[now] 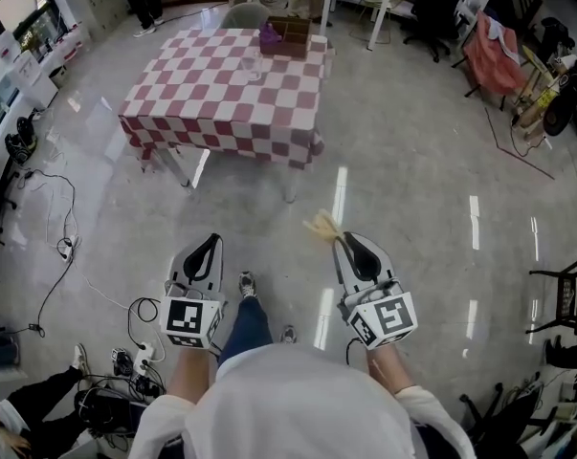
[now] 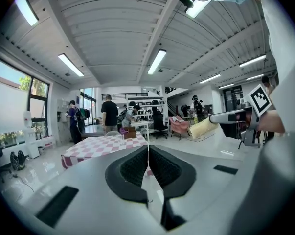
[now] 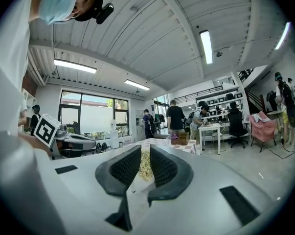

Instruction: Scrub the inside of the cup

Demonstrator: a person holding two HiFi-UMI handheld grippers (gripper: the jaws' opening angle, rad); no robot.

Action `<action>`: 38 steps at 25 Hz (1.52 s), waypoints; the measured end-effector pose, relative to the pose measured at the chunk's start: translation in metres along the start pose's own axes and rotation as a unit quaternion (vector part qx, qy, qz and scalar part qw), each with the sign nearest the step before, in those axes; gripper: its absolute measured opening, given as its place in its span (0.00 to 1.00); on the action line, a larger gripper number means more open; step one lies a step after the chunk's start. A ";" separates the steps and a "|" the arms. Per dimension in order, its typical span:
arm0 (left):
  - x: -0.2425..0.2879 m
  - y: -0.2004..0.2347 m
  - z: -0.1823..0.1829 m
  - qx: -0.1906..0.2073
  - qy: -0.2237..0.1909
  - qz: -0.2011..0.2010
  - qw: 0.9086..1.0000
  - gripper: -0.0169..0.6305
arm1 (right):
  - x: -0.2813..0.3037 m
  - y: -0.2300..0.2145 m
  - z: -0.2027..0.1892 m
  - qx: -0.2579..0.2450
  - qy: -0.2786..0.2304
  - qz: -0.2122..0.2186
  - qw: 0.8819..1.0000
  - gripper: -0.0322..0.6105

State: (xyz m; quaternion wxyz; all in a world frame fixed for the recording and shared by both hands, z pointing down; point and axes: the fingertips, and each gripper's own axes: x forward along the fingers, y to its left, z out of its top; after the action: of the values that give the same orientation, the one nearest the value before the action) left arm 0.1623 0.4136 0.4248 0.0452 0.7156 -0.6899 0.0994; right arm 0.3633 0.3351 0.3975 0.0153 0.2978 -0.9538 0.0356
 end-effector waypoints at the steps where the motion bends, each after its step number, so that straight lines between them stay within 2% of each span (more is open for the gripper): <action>1: 0.007 0.006 0.004 0.002 -0.004 -0.002 1.000 0.08 | 0.007 -0.001 0.003 -0.004 -0.002 0.000 1.000 0.16; 8: 0.056 0.050 0.019 0.007 -0.017 -0.026 0.999 0.08 | 0.064 -0.013 0.022 -0.022 -0.011 -0.020 1.000 0.16; 23: 0.138 0.177 0.035 0.013 -0.035 -0.061 0.997 0.08 | 0.203 -0.013 0.041 -0.033 -0.019 -0.066 0.997 0.16; 29: 0.160 0.206 0.028 0.030 -0.036 -0.077 0.996 0.08 | 0.234 -0.016 0.032 -0.022 -0.026 -0.090 0.995 0.16; 38: 0.183 0.224 0.011 0.008 -0.027 -0.096 0.995 0.08 | 0.260 -0.018 0.019 -0.015 -0.001 -0.104 0.994 0.16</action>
State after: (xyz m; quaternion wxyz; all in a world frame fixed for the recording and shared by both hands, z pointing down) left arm -0.0553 0.2230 0.4355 0.0302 0.7816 -0.6178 0.0808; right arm 0.1597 0.1714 0.3932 0.0227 0.3954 -0.9180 0.0193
